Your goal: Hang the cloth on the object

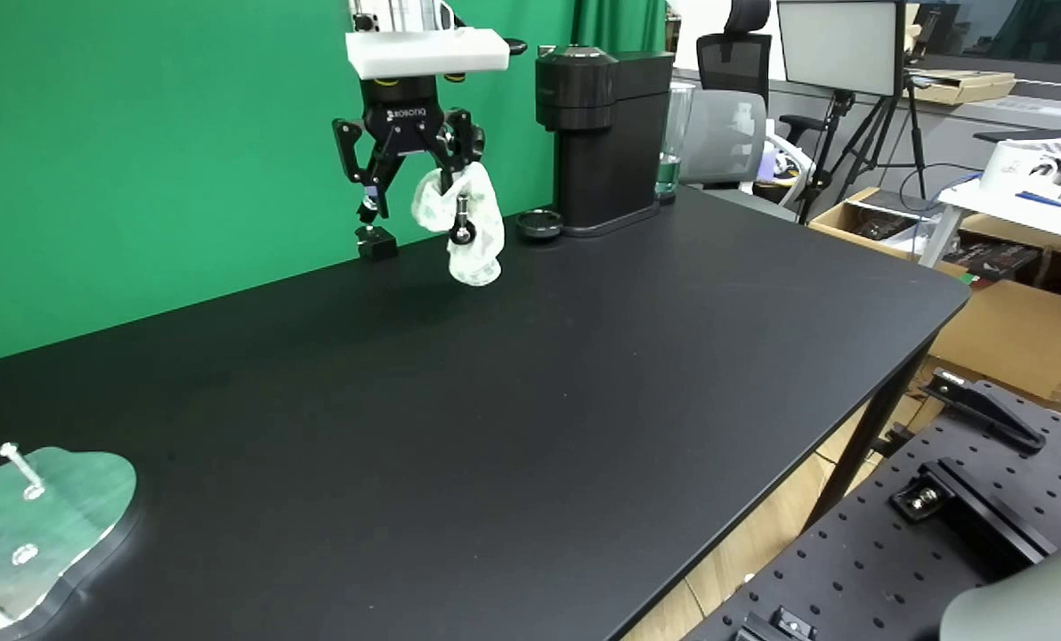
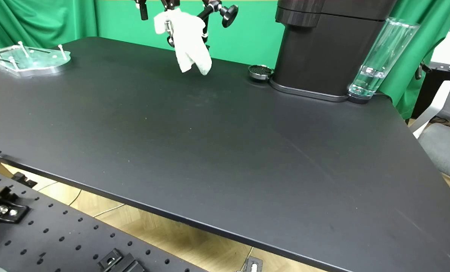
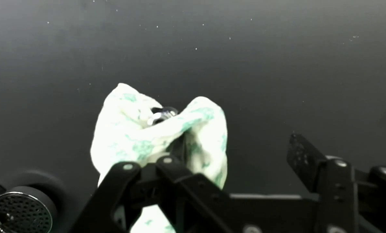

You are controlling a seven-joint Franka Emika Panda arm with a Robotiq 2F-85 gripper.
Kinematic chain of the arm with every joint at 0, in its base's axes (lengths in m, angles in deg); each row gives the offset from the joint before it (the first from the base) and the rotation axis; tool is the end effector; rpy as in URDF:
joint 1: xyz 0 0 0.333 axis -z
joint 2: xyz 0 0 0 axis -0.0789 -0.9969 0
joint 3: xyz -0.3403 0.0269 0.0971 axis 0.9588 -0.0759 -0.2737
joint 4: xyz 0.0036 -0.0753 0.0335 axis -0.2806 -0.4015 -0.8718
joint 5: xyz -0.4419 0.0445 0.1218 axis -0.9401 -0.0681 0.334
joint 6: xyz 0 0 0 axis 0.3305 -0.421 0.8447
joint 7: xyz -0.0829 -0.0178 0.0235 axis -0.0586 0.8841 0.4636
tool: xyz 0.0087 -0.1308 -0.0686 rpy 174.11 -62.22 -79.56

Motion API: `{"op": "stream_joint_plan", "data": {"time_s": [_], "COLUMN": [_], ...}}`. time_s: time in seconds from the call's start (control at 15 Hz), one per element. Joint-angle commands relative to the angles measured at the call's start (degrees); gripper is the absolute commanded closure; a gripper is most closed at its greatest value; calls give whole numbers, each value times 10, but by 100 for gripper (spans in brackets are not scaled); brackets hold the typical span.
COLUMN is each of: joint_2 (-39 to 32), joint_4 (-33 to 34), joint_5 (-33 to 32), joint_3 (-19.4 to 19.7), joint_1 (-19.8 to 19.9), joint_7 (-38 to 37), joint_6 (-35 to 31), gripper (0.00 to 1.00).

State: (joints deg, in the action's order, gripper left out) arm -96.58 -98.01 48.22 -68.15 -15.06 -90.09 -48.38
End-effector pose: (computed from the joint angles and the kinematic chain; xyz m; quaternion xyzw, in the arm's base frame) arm 0.6832 0.1643 0.2578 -0.9999 0.0074 -0.0008 0.0077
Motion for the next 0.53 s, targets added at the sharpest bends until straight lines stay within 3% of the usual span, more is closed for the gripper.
{"op": "stream_joint_plan", "data": {"time_s": [0.0, 0.47], "joint_2": [4, 3], "joint_4": [8, 8], "joint_5": [-20, -33], "joint_3": [4, 14], "joint_1": [-3, 0], "joint_7": [-11, -21], "joint_6": [10, 6], "gripper": [0, 0]}}
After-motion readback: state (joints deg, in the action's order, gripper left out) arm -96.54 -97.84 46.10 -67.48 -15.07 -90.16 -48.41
